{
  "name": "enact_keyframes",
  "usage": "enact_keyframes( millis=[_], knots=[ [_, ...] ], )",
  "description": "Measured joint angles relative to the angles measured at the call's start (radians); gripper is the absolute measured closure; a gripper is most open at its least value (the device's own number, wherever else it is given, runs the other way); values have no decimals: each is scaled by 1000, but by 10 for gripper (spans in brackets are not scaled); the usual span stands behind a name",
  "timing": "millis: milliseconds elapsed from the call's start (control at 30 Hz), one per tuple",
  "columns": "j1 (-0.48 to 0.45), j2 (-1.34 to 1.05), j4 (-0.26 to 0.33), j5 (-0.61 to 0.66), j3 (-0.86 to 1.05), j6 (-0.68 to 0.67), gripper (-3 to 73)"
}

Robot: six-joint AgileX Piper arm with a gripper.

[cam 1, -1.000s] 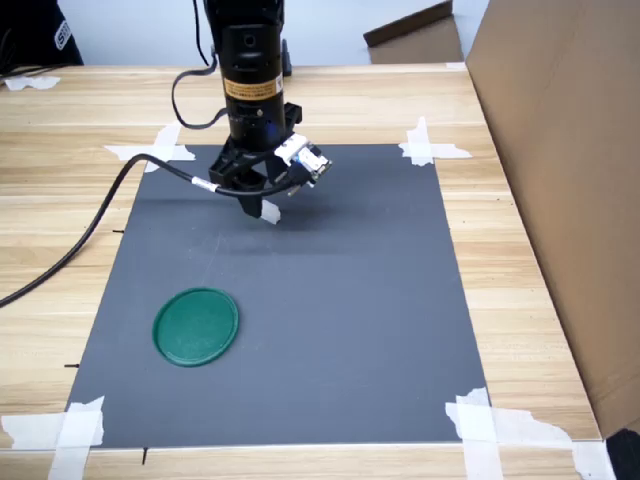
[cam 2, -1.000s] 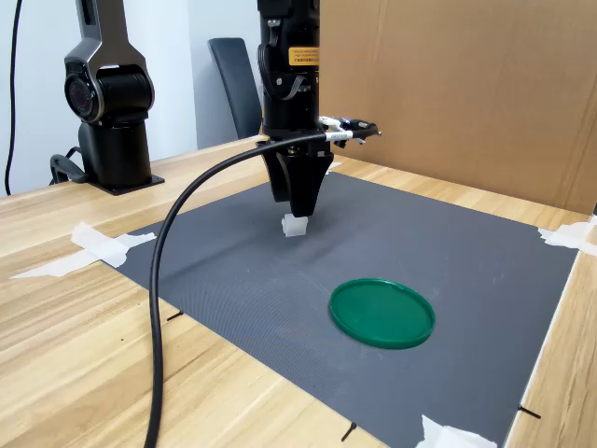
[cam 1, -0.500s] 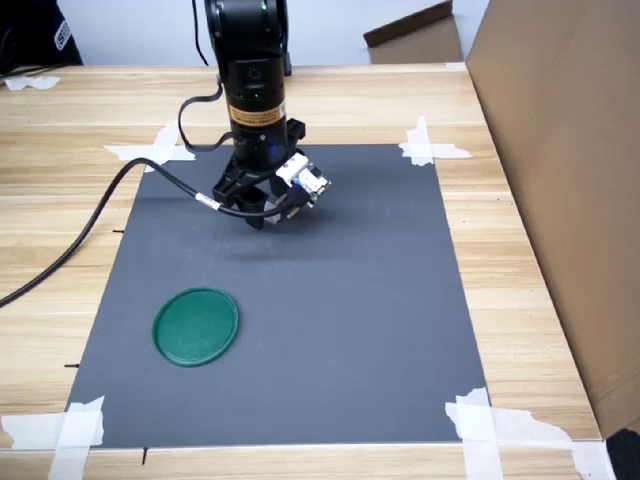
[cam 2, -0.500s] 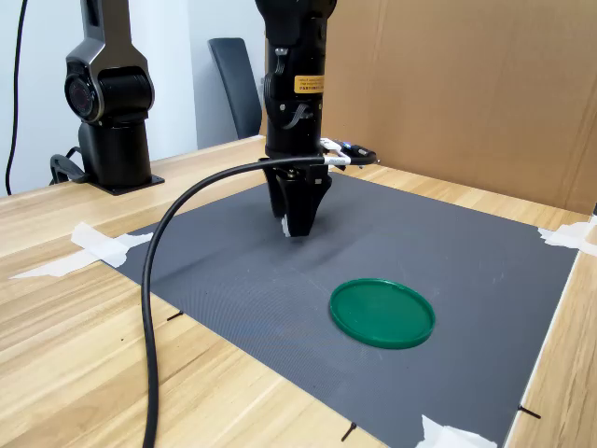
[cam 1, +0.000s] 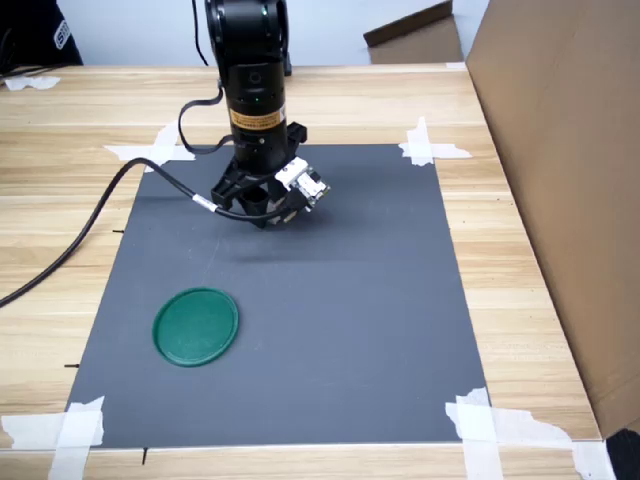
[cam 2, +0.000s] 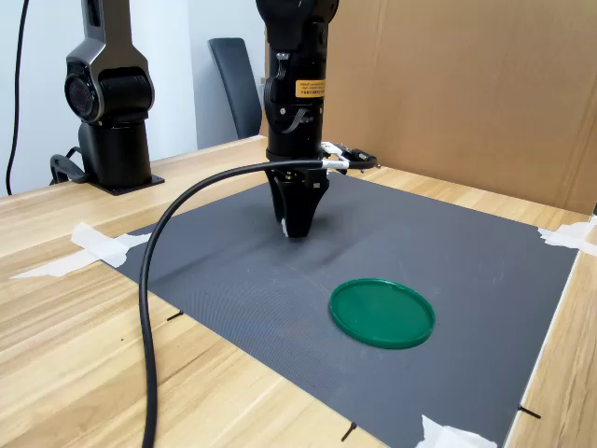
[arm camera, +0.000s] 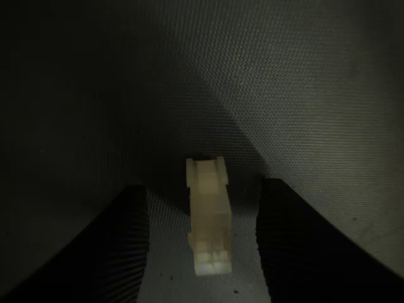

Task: Grasp a white terminal and put it in the green lid.

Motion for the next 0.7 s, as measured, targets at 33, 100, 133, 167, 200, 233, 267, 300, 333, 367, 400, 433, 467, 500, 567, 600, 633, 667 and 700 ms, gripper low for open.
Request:
enact_keyframes(
  millis=[33, 100, 133, 167, 200, 233, 267, 300, 333, 367, 400, 433, 467, 500, 567, 600, 633, 667, 700],
  knots=[
    [0, 6, -1, 0, 0, 7, 261],
    [0, 24, -2, 4, -2, 21, 280],
    [0, 25, -2, 6, -3, 23, 287],
    [0, 25, -2, 9, -4, 24, 291],
    [0, 28, -2, 14, -6, 27, 312],
    [0, 28, -1, 18, -6, 28, 351],
    [0, 28, 0, 19, -6, 28, 365],
    [0, 28, 1, 22, -6, 28, 397],
    [1, 28, 2, 24, -6, 28, 445],
    [2, 28, 0, 23, -6, 28, 477],
    [2, 28, -1, 23, -6, 28, 510],
    [3, 28, -2, 23, -6, 28, 524],
    [3, 28, -4, 22, -6, 28, 565],
    [3, 28, -5, 22, -6, 28, 602],
    [3, 28, -15, 21, -22, 35, 603],
    [3, 23, -18, 29, -61, 40, 603],
    [3, 16, -18, 40, -88, 41, 603],
    [3, 12, -17, 56, -110, 41, 603],
    [3, 5, -17, 84, -152, 41, 603]
  ],
)
